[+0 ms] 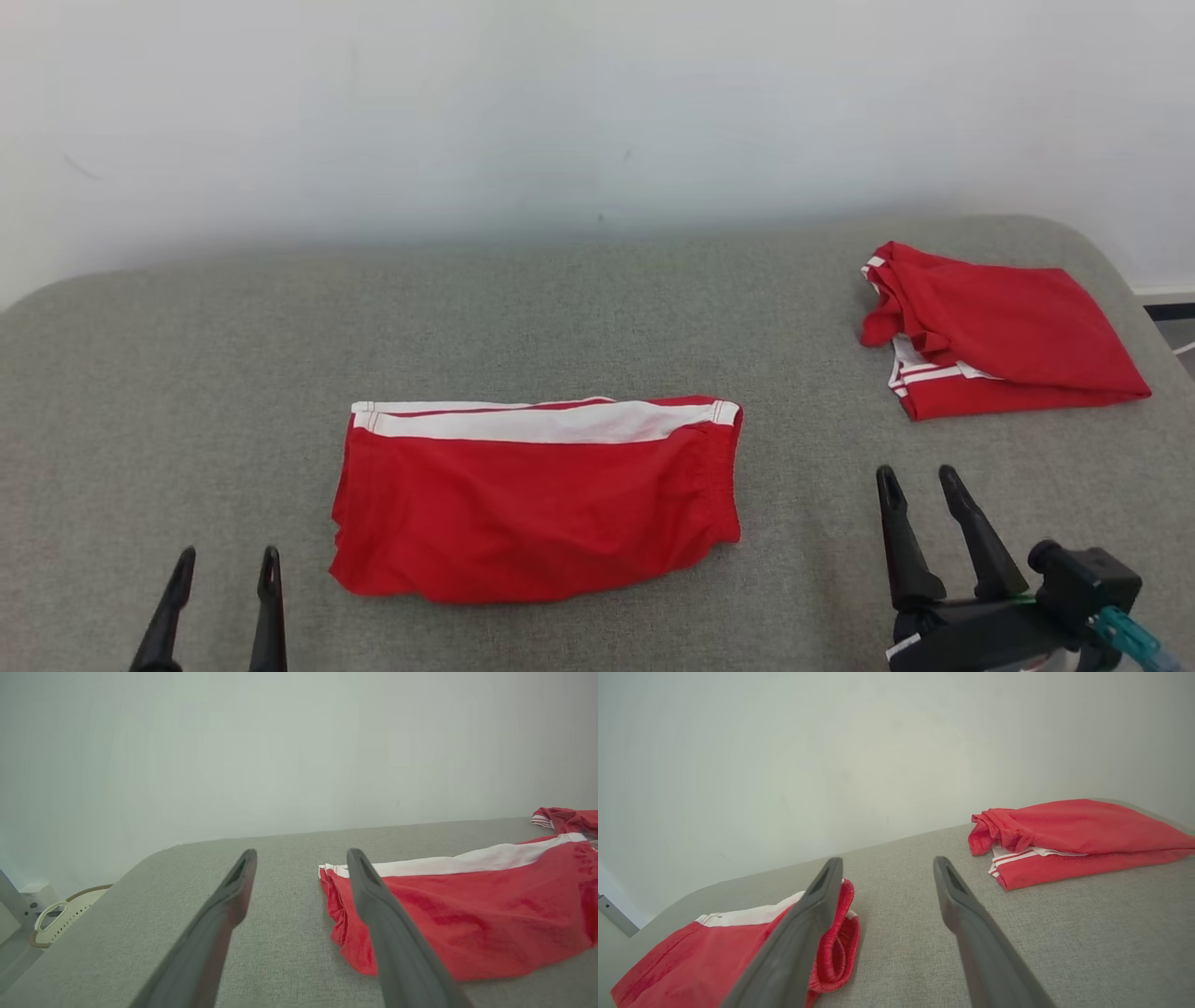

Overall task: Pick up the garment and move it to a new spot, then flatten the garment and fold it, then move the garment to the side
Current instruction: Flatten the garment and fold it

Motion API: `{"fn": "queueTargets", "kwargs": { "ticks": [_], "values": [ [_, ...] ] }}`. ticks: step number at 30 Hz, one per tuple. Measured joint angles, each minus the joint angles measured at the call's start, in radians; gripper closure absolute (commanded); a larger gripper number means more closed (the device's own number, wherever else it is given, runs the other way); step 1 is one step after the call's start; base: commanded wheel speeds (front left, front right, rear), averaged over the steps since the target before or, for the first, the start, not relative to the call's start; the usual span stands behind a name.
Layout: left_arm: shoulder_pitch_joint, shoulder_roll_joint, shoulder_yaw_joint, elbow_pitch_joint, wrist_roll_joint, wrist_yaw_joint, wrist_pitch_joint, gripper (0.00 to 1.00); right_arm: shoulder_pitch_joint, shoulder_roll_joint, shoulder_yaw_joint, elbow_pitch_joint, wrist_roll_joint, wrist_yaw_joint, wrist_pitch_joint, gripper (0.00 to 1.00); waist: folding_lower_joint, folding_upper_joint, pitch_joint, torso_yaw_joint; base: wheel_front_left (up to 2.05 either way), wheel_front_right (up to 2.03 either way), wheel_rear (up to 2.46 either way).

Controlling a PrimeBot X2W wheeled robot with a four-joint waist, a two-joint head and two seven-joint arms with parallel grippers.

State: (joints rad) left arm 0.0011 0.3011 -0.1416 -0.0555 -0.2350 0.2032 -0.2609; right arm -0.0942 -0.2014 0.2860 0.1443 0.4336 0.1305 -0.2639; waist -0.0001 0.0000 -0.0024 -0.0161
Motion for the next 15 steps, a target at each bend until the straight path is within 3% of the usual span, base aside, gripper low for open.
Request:
{"fn": "queueTargets", "kwargs": {
  "ticks": [7,10,15],
  "values": [
    [0.067,-0.03,0.033,-0.034,0.036,-0.028,0.0,0.0,0.044,0.015,-0.04,-0.005,-0.047,0.0,0.0,0.0,0.0,0.0,-0.019,0.008,0.0,0.0,0.0],
    [0.087,-0.018,0.035,-0.033,0.046,-0.099,0.0,0.0,0.052,0.026,-0.042,-0.017,-0.074,0.0,0.011,0.0,0.0,0.0,-0.025,0.009,0.0,0.0,0.0],
    [0.09,-0.025,0.051,-0.026,0.046,-0.141,0.0,0.0,0.053,0.026,-0.036,-0.019,-0.09,0.0,0.027,0.0,0.0001,0.0,-0.032,0.009,0.0,0.0,0.0]
  ]
}}
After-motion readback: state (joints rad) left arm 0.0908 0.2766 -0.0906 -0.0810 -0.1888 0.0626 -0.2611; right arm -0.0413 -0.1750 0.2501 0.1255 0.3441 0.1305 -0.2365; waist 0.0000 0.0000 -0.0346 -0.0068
